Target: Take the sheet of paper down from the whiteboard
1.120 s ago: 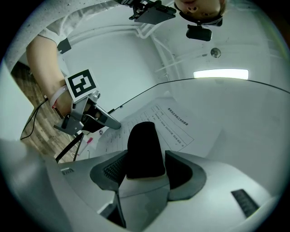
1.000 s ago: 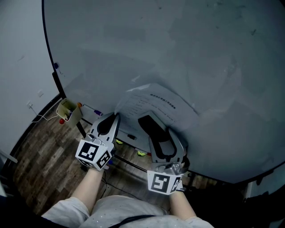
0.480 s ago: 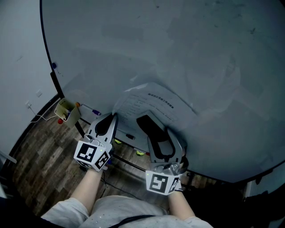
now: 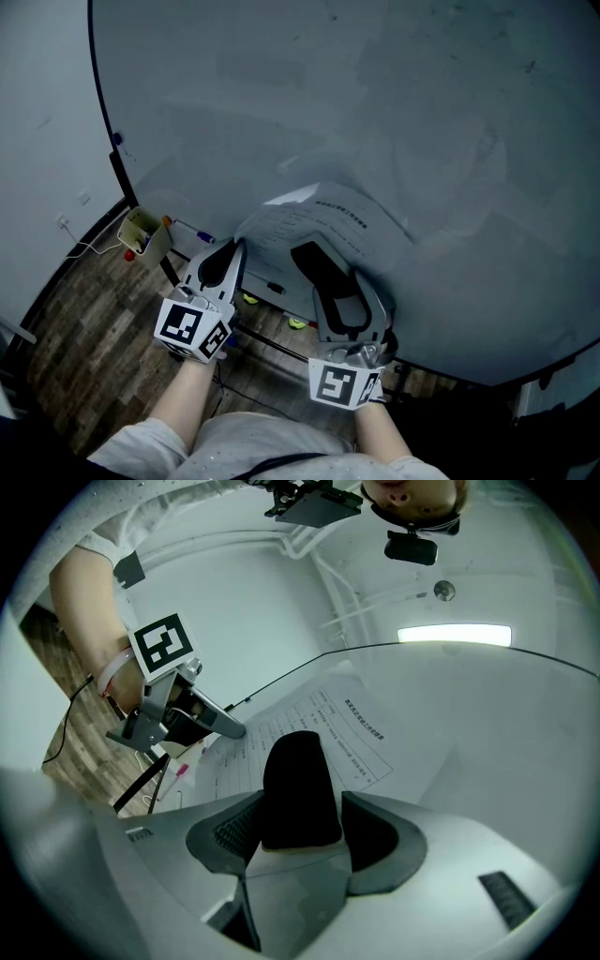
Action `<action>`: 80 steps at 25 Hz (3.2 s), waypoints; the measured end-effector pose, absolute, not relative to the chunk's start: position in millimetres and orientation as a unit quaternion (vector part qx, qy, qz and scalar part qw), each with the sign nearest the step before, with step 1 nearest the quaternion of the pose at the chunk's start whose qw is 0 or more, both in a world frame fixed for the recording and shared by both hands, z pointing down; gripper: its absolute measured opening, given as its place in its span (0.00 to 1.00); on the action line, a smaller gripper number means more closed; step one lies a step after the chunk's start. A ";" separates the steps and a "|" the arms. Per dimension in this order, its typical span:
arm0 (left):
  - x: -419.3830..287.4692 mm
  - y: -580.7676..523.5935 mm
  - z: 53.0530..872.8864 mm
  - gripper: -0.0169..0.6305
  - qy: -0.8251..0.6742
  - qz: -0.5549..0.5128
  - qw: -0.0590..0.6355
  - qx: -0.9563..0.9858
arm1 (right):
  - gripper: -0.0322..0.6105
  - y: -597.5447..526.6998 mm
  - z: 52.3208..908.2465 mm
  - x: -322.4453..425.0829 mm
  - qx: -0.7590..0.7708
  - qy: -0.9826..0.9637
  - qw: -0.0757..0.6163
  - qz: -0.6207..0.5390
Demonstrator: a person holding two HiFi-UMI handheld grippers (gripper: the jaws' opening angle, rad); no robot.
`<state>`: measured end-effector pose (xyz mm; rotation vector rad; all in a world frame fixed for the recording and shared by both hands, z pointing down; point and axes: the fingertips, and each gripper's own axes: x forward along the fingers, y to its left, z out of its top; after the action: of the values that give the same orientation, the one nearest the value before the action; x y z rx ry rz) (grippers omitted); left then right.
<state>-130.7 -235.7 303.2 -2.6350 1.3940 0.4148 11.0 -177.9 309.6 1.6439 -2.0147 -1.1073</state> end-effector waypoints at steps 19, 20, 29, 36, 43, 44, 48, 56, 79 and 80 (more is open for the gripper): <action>-125.3 -247.6 320.2 0.06 0.494 0.132 0.049 -0.858 | 0.46 -188.2 317.9 43.5 0.581 -0.708 0.151 -0.371; -124.2 -249.5 322.0 0.06 0.497 0.131 0.048 -0.857 | 0.46 -190.0 319.0 46.8 0.582 -0.708 0.150 -0.370; -125.2 -251.7 323.8 0.06 0.508 0.127 0.054 -0.850 | 0.46 -194.7 320.9 53.9 0.586 -0.708 0.149 -0.365; -125.8 -251.1 322.7 0.06 0.512 0.127 0.059 -0.848 | 0.46 -195.1 320.9 54.2 0.587 -0.706 0.148 -0.367; -126.0 -251.0 323.0 0.06 0.512 0.128 0.066 -0.847 | 0.46 -196.5 321.2 54.8 0.588 -0.706 0.147 -0.367; -126.6 -251.0 322.9 0.06 0.514 0.128 0.067 -0.846 | 0.46 -197.0 321.5 54.8 0.588 -0.706 0.147 -0.367; -129.0 -249.5 323.3 0.06 0.518 0.130 0.062 -0.843 | 0.46 -196.8 321.4 55.4 0.588 -0.706 0.147 -0.366; -130.7 -251.6 326.7 0.06 0.526 0.128 0.066 -0.838 | 0.46 -201.2 325.1 63.0 0.589 -0.707 0.147 -0.362; -129.6 -258.0 330.8 0.06 0.546 0.135 0.058 -0.825 | 0.46 -208.4 331.2 86.4 0.594 -0.705 0.148 -0.358; -129.9 -258.7 331.0 0.06 0.546 0.136 0.059 -0.825 | 0.46 -208.7 331.2 86.6 0.594 -0.705 0.149 -0.358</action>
<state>-129.9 -258.7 331.0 -2.4985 1.6535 0.4122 86.6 -208.7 331.2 1.7072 -2.0270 -1.0299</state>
